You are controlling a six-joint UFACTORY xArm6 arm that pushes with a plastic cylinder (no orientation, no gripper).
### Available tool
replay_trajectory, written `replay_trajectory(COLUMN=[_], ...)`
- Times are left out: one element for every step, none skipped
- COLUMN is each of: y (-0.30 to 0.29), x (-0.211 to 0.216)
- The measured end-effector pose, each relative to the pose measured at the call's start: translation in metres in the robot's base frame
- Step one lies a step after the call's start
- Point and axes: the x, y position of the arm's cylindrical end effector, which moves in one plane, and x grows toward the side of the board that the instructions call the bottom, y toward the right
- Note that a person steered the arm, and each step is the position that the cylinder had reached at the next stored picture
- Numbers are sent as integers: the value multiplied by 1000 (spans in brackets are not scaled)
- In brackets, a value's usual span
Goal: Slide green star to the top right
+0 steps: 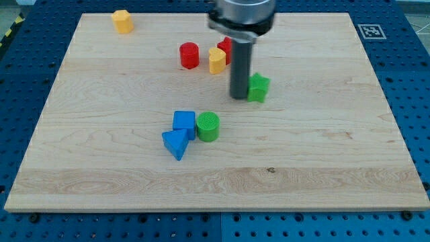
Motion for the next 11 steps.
replay_trajectory(y=[59, 72, 59, 67, 83, 81, 81, 75, 60, 95, 125], x=[0, 0, 16, 30, -4, -62, -76, -41, -11, -1, -36])
